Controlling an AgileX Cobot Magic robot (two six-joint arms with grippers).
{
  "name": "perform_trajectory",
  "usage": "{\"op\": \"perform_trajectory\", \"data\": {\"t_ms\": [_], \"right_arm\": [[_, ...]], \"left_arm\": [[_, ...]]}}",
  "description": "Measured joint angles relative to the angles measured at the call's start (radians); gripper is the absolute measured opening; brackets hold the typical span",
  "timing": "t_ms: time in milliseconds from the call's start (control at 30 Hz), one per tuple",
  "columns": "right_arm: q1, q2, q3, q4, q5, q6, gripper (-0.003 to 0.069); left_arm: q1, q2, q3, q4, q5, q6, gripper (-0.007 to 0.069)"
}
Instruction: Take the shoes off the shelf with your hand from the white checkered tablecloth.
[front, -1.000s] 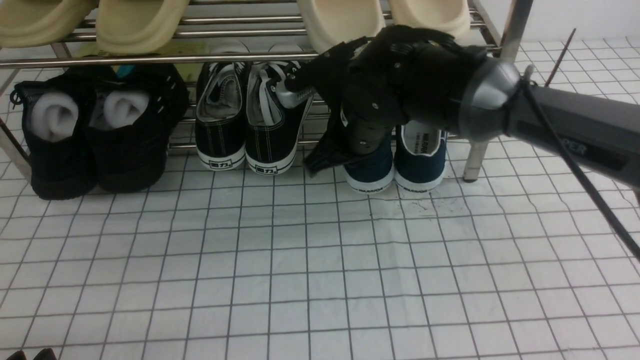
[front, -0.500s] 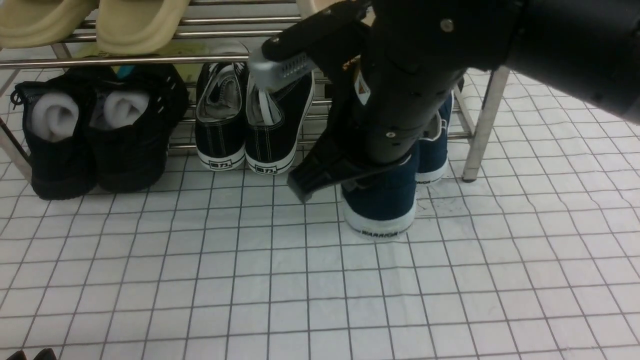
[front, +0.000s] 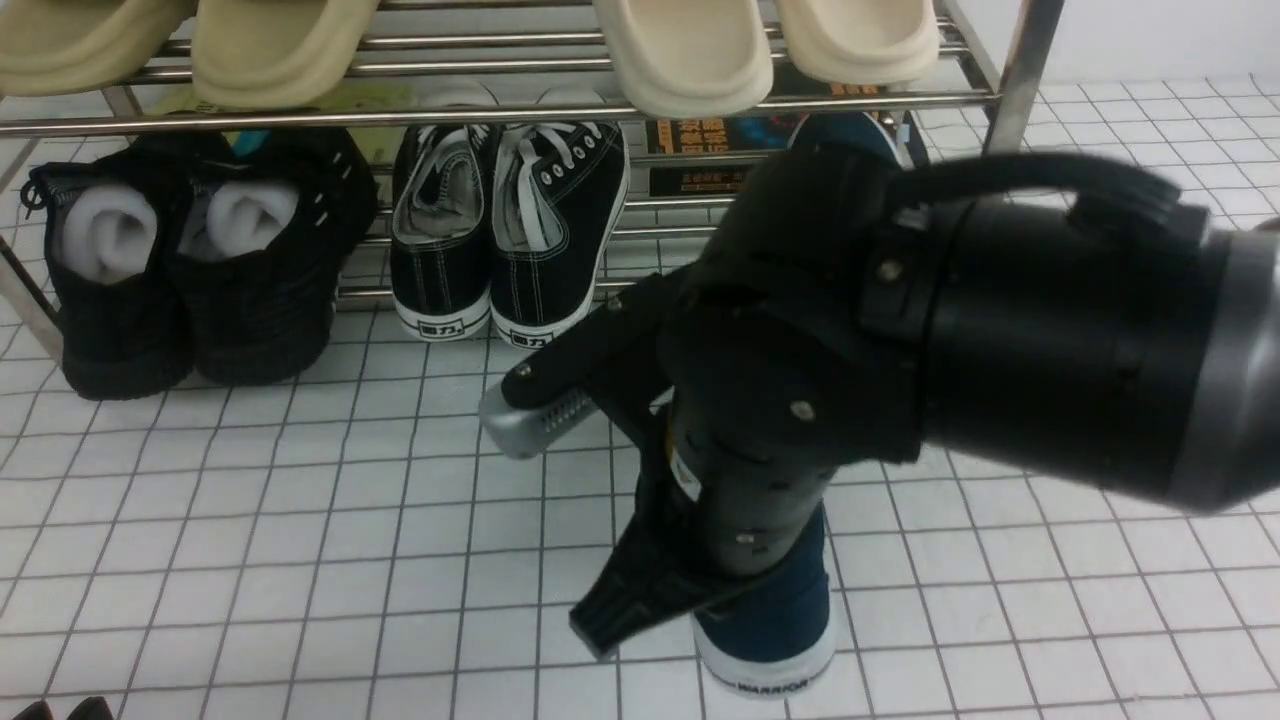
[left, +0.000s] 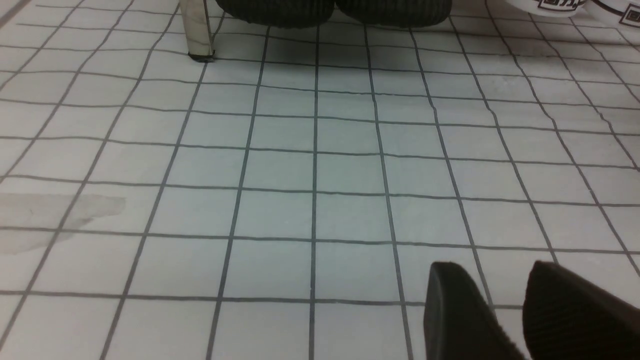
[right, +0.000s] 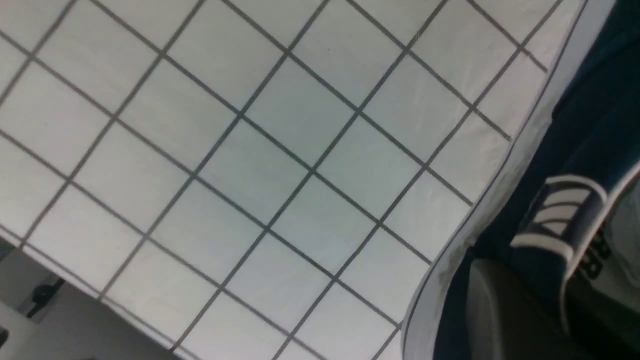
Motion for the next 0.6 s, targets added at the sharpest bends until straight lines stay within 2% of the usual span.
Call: {"op": "perform_trajectory", "data": {"t_ms": [133,400,500,600], "right_arm": [[-0.007,0.028,0.026,-0.049,-0.066,0.032,0.0041],[-0.079,0.103,0.028,-0.045,-0.123,0.098,0.0050],[-0.091,0.121,0.029,-0.042,-0.120,0.102,0.0104],[-0.091,0.123,0.027,-0.041,-0.121,0.103,0.0230]], "left_arm": [[0.000,0.000,0.000,0.000,0.000,0.000,0.0240],[0.000,0.000,0.000,0.000,0.000,0.000,0.0240],[0.000,0.000,0.000,0.000,0.000,0.000,0.0240],[0.000,0.000,0.000,0.000,0.000,0.000,0.0240]]}}
